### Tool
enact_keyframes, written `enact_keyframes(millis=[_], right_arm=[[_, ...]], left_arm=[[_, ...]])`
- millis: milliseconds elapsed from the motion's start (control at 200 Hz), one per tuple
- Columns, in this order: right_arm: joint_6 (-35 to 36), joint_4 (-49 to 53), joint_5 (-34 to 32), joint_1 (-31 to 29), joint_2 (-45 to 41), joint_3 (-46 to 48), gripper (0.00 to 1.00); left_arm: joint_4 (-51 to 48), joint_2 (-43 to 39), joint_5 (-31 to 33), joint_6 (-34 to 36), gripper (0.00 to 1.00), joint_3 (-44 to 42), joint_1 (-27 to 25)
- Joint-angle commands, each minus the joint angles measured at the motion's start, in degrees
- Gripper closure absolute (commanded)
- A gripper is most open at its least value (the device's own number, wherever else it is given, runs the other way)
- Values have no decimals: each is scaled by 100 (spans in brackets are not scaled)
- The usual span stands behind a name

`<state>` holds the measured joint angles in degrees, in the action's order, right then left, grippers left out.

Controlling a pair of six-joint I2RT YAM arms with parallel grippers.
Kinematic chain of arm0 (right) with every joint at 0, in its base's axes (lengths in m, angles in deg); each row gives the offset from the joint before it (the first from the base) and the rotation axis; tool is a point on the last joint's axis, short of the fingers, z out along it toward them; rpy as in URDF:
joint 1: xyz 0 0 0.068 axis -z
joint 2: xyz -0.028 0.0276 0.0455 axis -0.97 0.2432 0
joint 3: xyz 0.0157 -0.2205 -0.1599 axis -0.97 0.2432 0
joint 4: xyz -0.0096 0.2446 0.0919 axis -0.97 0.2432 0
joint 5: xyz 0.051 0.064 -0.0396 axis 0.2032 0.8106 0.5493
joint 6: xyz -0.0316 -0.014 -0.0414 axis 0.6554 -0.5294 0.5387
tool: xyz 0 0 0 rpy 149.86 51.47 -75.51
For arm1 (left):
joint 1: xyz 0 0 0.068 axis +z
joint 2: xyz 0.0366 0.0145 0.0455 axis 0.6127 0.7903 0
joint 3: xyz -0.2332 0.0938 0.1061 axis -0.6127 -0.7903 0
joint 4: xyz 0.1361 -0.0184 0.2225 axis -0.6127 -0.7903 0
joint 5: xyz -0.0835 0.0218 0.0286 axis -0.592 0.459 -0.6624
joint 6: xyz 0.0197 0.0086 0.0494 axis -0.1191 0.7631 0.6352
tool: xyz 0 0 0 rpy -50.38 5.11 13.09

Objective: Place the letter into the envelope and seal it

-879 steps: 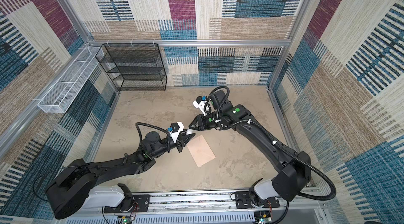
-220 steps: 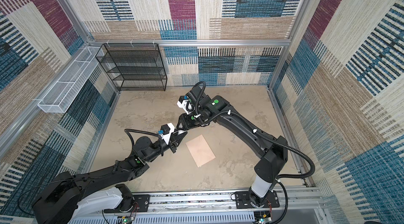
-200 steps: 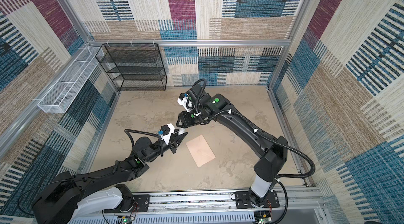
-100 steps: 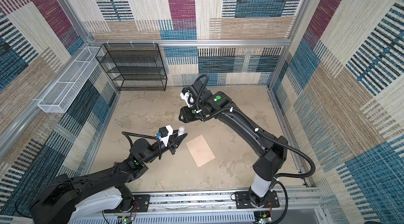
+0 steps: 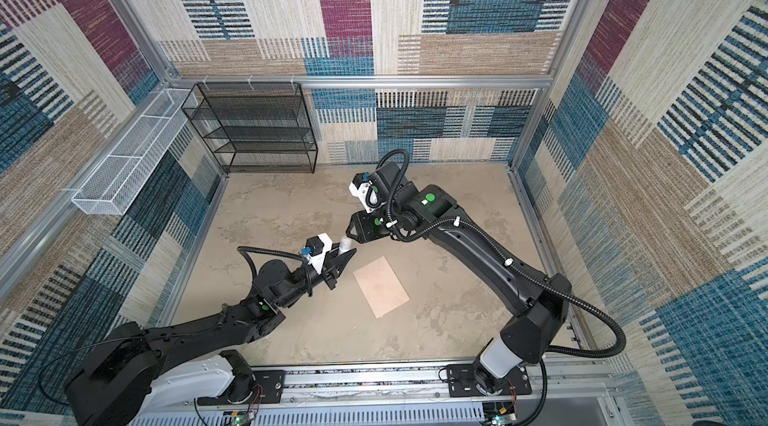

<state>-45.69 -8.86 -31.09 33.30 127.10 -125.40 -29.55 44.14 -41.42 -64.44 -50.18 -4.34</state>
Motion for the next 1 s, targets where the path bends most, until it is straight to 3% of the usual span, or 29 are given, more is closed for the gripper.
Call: enact_keyframes(millis=[0,806,992], right_arm=[[1,-220,156,-8,-44,92,58],[128,-218,262,-36,-13,890,66],[112,-243,193,-35,-59,782,62]], left_arm=[[255,35,-26,-44,100,81,-5],[959,278,-58,-132,100,234,41],[895,326,-129,-141,100,240,57]])
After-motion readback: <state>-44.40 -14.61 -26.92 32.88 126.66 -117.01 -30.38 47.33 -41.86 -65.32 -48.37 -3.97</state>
